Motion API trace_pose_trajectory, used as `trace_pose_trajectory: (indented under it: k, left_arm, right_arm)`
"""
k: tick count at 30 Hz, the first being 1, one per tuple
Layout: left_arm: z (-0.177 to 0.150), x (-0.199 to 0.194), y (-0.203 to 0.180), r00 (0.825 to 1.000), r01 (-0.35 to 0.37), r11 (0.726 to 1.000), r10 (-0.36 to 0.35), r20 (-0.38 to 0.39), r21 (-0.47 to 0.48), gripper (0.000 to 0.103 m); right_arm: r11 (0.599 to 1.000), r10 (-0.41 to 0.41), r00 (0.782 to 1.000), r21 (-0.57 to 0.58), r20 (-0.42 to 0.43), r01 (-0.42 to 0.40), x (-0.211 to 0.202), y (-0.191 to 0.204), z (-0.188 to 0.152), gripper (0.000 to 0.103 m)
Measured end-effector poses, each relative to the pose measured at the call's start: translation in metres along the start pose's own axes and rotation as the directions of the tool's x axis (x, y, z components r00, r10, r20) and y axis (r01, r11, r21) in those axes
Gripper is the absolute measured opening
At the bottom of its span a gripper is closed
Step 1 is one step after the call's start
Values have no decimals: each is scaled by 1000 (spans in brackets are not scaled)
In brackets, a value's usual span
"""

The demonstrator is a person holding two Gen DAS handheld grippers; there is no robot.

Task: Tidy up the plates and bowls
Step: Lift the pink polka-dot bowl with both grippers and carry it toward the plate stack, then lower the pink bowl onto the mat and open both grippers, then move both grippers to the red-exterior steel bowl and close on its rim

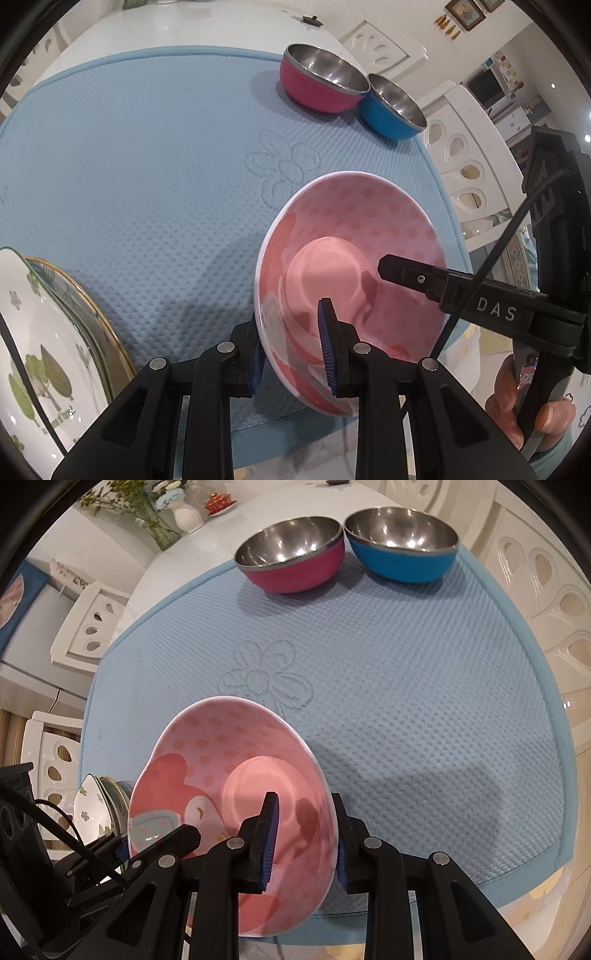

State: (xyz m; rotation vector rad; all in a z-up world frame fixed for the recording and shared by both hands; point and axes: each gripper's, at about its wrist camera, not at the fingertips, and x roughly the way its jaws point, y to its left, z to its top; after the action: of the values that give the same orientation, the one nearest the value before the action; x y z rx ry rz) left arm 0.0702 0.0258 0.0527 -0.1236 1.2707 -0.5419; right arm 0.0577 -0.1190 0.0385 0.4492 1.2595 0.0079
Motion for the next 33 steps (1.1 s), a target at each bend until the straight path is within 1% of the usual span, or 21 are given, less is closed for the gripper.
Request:
trace_pose_trajectory:
  k: [3,10,14,18,22,25,26,27,28,29,30,31,33]
  left_arm:
    - [1,2,2,1000,0,1000,0,-5,2,23]
    - [2,-4,4,1000,9,1000,-9,9,13,23]
    - [2,-18,4,999,-15,999,12,49,43,23]
    - [7,-30,9,998,-25,999,23,62,46,23]
    - [12,-48,15,996,-38,998,34,85,53,23]
    - [18,-62,19,994,-30,998,24,109,51,24]
    - [23,-66,19,993,-20,998,14,115,51,25]
    - [24,-68,18,993,-16,999,10,119,50,32]
    - [30,-72,18,992,-7,999,1,129,47,35]
    - [35,-76,17,990,3,999,-9,141,44,37]
    - [38,-77,15,989,9,999,-15,145,42,38]
    - [44,-79,12,989,19,999,-25,149,41,39]
    - [53,-80,7,987,34,999,-39,156,39,48]
  right_arm:
    - [1000,3,1000,14,-3,-3,2,-1,-2,26]
    - [999,11,1000,46,-1,-11,1,-8,0,26]
    - [998,12,1000,58,9,-12,-6,-13,-1,26]
    - [997,8,1000,82,25,-10,-17,-19,-1,26]
    - [990,30,998,138,47,-36,-33,-30,-2,26]
    - [982,47,996,177,73,-60,-46,-37,-1,27]
    - [980,47,996,189,81,-61,-49,-38,0,30]
    - [976,46,995,206,93,-64,-53,-42,0,36]
    - [974,47,994,216,99,-68,-55,-44,2,41]
    - [970,52,993,232,107,-76,-58,-47,3,48]
    - [964,63,991,250,121,-92,-61,-51,4,51]
    - [961,71,989,257,127,-102,-63,-54,6,51]
    - [955,83,988,273,131,-117,-67,-59,9,51]
